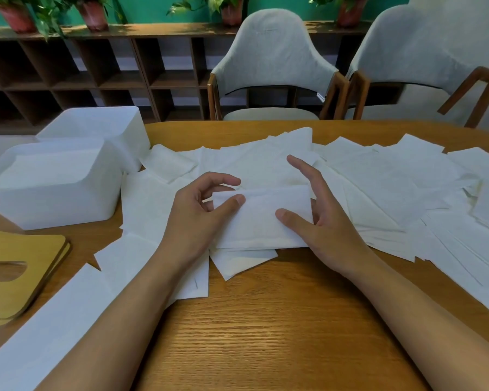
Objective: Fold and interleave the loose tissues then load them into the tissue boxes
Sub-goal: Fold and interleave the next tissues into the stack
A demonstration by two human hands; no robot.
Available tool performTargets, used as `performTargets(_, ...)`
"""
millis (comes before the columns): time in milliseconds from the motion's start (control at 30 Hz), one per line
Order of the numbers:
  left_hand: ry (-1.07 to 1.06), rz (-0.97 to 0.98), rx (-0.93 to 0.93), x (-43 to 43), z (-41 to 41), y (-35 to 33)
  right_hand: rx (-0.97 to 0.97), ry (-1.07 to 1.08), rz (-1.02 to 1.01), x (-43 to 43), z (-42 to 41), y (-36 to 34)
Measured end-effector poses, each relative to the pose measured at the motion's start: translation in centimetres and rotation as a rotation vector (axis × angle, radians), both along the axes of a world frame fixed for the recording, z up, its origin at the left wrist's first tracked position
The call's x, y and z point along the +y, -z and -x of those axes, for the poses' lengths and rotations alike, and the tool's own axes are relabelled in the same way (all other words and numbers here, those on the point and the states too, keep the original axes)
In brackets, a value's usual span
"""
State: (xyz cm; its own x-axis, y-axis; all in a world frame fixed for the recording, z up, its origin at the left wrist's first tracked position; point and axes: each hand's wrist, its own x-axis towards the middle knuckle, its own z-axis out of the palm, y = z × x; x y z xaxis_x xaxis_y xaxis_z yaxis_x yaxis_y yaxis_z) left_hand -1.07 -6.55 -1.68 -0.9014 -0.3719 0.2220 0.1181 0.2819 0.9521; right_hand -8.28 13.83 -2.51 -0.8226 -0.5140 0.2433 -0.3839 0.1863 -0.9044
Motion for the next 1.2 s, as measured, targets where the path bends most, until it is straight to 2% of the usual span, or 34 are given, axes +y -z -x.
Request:
performTargets(167, 0.021, 0.047, -0.067, -0.1, 0.0, -0.1, 0.016, -0.007, 0.087, 0.3, -0.3, -0.6)
performTargets(300, 0.204, -0.184, -0.137, 0.0, -0.5, -0.9, 0.042, 0.030, 0.123, 0.4, -0.2, -1.0)
performTargets(433, 0.159, -0.027, -0.004, 0.2, -0.5, -0.8, 0.041, -0.037, 0.012, 0.8, -0.2, -1.0)
performTargets(500, 0.138, 0.057, 0.016, 0.0, -0.4, -0.5, 0.062, 0.040, -0.029, 0.8, -0.1, -0.7)
performTargets(600, 0.085, 0.350, -0.045, -0.8, 0.0, 0.2, 0.080, 0.238, -0.023, 1.1, 0.7, -0.5)
performTargets(667, 0.145, 0.565, -0.108, -1.3, -0.1, 0.8, 0.082, 0.314, -0.025, 1.5, 1.2, -0.5)
performTargets(733, 0.218, 0.698, -0.150, -1.2, -0.2, 1.2, 0.085, 0.349, -0.032, 1.6, 1.3, -0.5)
performTargets(1067, 0.272, 0.762, -0.048, -0.7, -0.2, 1.4, 0.091, 0.346, -0.090, 1.4, 1.4, -0.1)
performTargets(1200, 0.259, 0.700, -0.033, -0.4, -0.3, 1.1, 0.098, 0.338, -0.121, 1.3, 1.3, 0.0)
